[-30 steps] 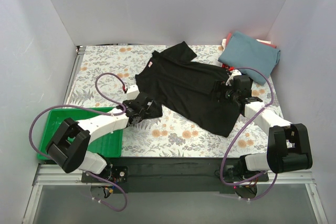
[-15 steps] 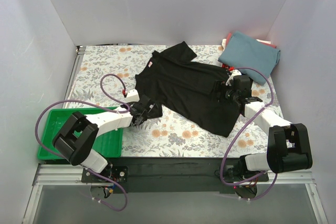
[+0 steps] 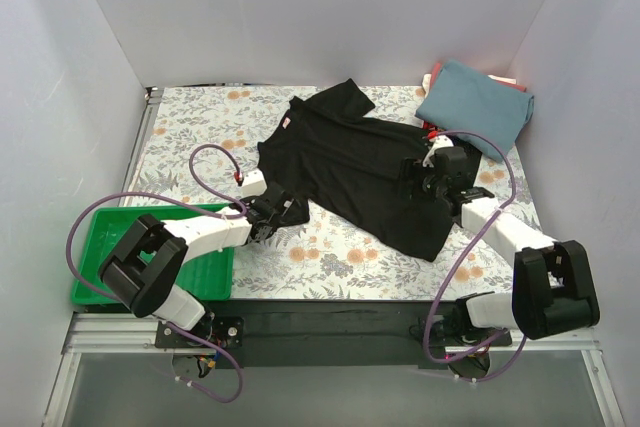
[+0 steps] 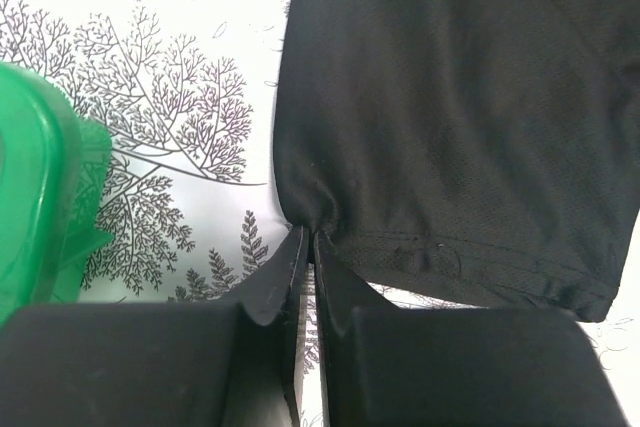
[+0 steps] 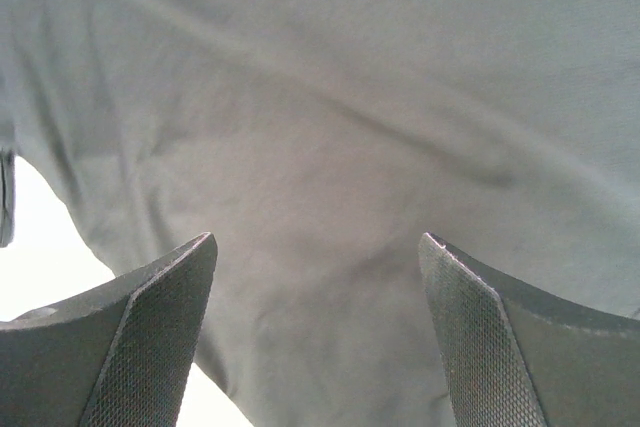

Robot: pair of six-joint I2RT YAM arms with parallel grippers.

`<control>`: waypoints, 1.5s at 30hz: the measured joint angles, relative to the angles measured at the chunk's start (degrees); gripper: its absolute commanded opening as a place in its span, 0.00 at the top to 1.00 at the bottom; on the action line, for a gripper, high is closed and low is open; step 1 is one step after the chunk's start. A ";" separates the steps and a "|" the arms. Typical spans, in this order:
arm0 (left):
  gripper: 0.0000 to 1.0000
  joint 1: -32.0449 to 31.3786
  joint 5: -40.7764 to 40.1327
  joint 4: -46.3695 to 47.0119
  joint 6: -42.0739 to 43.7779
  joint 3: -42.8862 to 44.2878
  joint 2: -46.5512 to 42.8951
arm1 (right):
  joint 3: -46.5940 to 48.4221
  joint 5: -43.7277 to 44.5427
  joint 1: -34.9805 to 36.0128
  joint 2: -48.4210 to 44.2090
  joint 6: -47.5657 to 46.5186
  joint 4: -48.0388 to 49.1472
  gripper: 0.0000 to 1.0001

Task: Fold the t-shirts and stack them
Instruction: Fold the tshirt

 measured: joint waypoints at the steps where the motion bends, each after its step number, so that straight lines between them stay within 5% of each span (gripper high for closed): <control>1: 1.00 0.00 0.09 0.37 0.35 -0.07 0.00 | -0.09 1.01 1.42 -0.52 0.02 -0.61 0.13; 12: 1.00 1.60 0.50 6.71 9.05 -0.09 -0.28 | -4.85 14.58 14.23 -8.00 7.21 -15.37 0.18; 25: 1.00 8.39 5.68 12.37 14.32 -4.15 -3.10 | -5.18 22.60 15.87 -16.81 22.75 -40.02 0.25; 34: 1.00 8.72 6.49 13.35 15.06 -4.81 -5.51 | -6.88 25.44 15.85 -13.57 26.25 -42.95 0.32; 39: 1.00 8.96 6.49 13.46 15.06 -4.83 -5.75 | -9.16 25.40 15.85 -12.13 26.84 -39.39 0.47; 41: 1.00 9.09 6.49 13.51 15.04 -4.90 -5.75 | -9.84 24.85 15.85 -12.59 26.99 -37.00 0.63; 42: 1.00 9.14 6.49 13.51 15.04 -4.92 -5.75 | -9.88 24.87 15.87 -12.59 26.93 -36.89 0.63; 43: 1.00 9.14 6.51 13.51 15.04 -4.94 -5.75 | -10.05 24.55 15.87 -12.68 27.10 -35.98 0.78; 45: 1.00 9.14 6.51 13.53 15.06 -4.94 -5.77 | -10.14 24.28 15.89 -12.79 26.69 -35.36 0.91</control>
